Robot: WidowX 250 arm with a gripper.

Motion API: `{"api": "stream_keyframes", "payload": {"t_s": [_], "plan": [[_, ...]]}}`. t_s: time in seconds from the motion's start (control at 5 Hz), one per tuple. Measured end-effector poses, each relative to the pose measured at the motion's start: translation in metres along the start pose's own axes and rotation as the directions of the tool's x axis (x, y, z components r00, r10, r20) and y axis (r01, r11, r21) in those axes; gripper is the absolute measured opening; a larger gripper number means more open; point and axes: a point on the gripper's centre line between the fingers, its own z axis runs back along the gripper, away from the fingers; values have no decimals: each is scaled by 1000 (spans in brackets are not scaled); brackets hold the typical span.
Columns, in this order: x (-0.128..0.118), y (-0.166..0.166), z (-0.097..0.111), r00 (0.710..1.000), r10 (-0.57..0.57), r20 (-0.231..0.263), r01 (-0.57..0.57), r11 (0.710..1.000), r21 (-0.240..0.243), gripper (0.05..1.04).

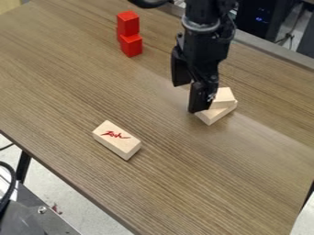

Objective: Put the block on top of the arch

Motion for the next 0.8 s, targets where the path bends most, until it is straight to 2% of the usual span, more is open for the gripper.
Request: {"api": "stream_keyframes", "payload": {"t_s": [0.4, 0.8], "plan": [[16, 11, -10, 1000, -3, 2, 3, 1000, -28, 1000], [26, 16, -16, 1000, -8, -1, 8, 999, -35, 1000]]}}
